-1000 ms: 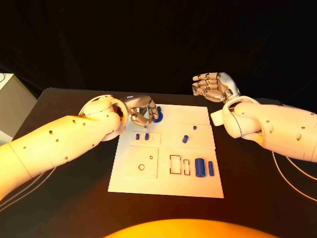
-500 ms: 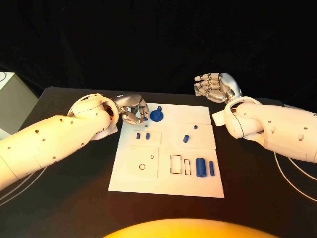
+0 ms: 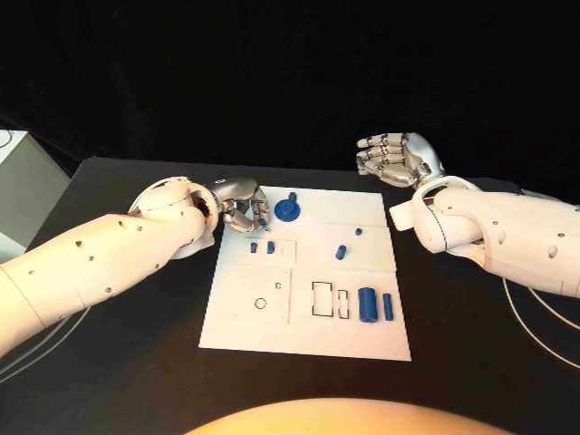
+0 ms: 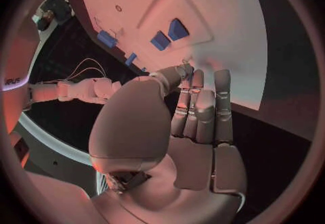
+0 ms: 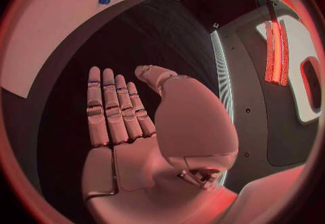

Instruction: Assemble the parts on the task board

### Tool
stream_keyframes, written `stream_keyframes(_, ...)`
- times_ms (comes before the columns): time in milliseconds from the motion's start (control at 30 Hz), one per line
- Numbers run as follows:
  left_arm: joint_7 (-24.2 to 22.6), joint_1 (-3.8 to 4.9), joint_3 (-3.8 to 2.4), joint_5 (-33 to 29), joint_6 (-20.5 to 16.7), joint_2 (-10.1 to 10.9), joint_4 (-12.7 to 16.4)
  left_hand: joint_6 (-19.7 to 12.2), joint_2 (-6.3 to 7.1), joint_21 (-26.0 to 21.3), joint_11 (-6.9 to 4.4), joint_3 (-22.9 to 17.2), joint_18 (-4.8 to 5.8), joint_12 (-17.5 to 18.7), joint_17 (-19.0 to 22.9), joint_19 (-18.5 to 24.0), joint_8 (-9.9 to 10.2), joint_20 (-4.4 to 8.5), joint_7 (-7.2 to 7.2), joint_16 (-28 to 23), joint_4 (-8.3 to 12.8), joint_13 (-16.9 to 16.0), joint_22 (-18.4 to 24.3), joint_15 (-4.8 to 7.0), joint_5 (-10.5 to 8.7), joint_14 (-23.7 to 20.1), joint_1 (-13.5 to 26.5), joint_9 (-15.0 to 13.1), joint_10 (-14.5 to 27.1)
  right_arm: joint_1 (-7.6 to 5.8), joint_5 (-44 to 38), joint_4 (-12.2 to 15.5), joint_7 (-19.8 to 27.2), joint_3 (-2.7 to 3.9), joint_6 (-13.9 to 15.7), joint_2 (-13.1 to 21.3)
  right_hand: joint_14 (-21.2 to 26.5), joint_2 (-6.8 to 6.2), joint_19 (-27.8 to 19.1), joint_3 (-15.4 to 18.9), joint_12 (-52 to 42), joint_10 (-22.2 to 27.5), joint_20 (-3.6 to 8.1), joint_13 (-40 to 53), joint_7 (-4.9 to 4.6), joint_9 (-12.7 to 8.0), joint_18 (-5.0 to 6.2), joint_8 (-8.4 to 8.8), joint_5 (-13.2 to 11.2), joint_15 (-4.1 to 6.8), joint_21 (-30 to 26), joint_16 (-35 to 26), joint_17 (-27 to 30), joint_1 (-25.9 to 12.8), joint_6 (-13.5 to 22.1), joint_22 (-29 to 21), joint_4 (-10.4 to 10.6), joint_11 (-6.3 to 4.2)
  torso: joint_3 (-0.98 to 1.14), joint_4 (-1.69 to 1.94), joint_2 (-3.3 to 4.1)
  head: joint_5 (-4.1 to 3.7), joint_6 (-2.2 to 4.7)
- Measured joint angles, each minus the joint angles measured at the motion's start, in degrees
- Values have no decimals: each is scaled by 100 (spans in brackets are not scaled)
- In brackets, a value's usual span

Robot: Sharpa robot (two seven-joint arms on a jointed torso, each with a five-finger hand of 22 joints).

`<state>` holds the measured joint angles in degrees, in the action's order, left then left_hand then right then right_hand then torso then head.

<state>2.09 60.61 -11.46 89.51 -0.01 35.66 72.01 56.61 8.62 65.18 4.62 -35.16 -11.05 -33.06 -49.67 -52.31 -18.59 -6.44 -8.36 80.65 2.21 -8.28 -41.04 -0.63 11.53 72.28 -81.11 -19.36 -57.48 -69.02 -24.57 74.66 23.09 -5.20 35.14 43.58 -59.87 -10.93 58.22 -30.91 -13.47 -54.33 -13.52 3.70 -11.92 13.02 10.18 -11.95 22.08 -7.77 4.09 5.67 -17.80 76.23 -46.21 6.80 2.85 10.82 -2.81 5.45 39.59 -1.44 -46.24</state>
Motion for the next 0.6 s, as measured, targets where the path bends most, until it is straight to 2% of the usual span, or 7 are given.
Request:
stream_keyframes(333,23,-12,13,93,-3,-119,-122,-1,-1,0,-20,16,0,0,-10,0,17,0,1,0,16,0,0,0,0,0,3,-1,-20,1,0,6,0,0,-1,-3,0,0,0,0,0,0,0,0,0,0,0,0,0,0,0,0,0,0,0,0,0,0,1,0,1,1,-7)
stream_keyframes(600,33,-16,49,124,11,-143,-166,-2,-8,0,-20,16,0,0,-10,0,32,0,1,0,16,0,6,0,-1,0,40,-1,-20,1,0,7,-1,0,-1,-1,0,0,0,0,0,0,0,0,0,0,0,0,0,0,0,0,0,0,0,0,0,0,1,2,2,3,-32)
